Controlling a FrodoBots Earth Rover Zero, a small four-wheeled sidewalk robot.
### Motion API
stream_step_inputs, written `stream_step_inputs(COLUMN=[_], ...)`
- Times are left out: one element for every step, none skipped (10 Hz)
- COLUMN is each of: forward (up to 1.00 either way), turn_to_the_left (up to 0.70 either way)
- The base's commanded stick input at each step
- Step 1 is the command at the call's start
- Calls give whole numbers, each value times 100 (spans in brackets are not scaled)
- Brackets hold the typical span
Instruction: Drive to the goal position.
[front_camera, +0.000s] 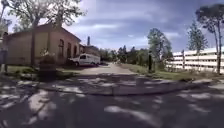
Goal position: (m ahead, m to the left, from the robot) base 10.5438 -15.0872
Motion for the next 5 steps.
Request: stream_step_inputs(forward=[70, 70, 70, 70, 70], turn_to_the_left=[6, 6, 6, 6, 6])
